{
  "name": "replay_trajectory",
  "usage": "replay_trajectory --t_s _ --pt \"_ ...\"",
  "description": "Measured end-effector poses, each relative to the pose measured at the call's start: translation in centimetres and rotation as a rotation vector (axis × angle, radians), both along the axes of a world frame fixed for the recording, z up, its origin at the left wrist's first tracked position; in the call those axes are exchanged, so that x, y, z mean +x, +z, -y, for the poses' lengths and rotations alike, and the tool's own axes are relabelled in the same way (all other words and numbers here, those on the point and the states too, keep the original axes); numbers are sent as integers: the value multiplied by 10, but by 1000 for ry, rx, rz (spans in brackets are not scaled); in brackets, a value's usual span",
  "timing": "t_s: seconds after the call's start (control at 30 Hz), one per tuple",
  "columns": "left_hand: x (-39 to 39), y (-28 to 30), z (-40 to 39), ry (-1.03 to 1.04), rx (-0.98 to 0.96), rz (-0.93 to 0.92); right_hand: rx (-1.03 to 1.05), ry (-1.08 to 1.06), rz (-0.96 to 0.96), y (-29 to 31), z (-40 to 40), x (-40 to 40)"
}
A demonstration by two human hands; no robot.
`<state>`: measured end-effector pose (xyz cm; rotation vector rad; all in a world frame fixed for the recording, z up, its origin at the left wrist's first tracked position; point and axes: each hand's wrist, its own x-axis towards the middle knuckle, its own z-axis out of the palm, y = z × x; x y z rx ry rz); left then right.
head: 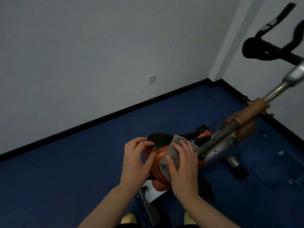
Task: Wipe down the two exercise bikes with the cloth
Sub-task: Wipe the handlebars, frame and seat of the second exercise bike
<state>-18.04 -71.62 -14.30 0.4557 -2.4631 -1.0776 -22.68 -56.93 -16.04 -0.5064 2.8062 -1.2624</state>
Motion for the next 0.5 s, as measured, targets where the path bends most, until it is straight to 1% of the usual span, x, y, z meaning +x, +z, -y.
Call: replay_trajectory --t_s 0.03,0.1,0.17,0.23,0.27,0.33,0.4,0.43,0.5 --pt "-3 -2 4 -61 6 13 1 -66 35 2 4 6" --pt "-9 -9 9 -208 -7 85 62 -95 82 5 12 28" --pt "-13 -16 13 -288 56 175 226 -58 90 4 17 45" --pt "-15 -25 16 -316 193 220 350 -39 67 5 17 41" --pt "-15 -28 18 -324 268 227 352 -56 70 6 18 35" --pt "-19 -32 21 -338 435 243 319 -158 101 9 20 24" --pt "-20 -31 22 -360 624 273 311 -258 150 14 28 31" --pt "-19 -29 22 -383 704 281 333 -262 175 16 34 41" --pt "-15 -26 21 -420 795 314 420 -204 220 18 41 56"
